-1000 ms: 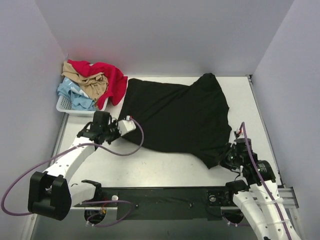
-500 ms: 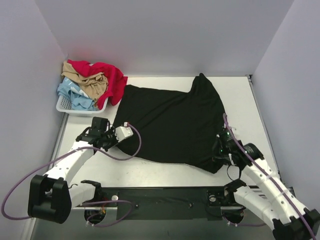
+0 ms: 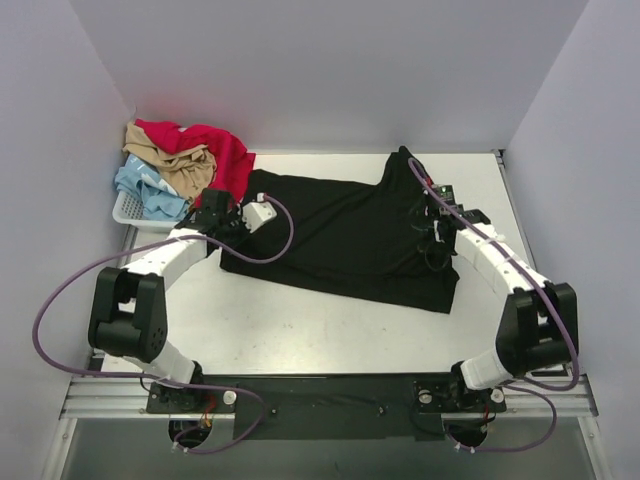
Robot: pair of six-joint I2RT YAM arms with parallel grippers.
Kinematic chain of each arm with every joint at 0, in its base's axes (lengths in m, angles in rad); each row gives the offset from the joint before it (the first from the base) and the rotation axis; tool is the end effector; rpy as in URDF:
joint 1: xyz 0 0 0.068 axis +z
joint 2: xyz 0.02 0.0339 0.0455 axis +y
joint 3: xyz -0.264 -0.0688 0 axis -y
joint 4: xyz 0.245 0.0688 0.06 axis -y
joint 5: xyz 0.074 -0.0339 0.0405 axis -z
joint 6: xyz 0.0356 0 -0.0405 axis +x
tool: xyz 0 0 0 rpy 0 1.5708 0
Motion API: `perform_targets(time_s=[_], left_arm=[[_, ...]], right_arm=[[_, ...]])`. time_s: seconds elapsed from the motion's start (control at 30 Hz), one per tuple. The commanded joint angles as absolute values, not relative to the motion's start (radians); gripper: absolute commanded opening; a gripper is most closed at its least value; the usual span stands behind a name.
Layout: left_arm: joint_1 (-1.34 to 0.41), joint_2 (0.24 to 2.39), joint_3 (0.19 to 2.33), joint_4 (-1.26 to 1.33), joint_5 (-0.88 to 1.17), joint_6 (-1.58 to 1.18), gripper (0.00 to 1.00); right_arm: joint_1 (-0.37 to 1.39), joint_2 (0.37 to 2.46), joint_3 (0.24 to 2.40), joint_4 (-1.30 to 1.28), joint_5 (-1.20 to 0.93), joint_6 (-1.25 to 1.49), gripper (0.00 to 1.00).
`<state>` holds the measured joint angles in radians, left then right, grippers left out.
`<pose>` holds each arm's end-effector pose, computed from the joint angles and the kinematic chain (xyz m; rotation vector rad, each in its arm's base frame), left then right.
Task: Fold and stack the t-shirts
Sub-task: Fold the flattened tshirt in 1/3 of the way
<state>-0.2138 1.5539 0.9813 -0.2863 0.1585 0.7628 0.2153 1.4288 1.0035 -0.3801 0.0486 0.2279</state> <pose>0.3167 -0.0745 0.2125 1.1959 2.0994 0.0588 0.2998 0.0638 0.2494 0.0383 2.3801 0.1542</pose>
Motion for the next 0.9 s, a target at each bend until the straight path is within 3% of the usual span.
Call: perform_targets(time_s=[0.0,0.87], left_arm=[[-0.206,1.632,1.083,-0.213,0.121,0.741,0.0],[-0.209,1.784,1.143,-0.104,0.038,0.738,0.0]], right_arm=[[0.176,1.534,1.127,-0.341,0.061,0.115,0.0],[0.156,1.764,1.365,-0.393,0.063,-0.041,0.0]])
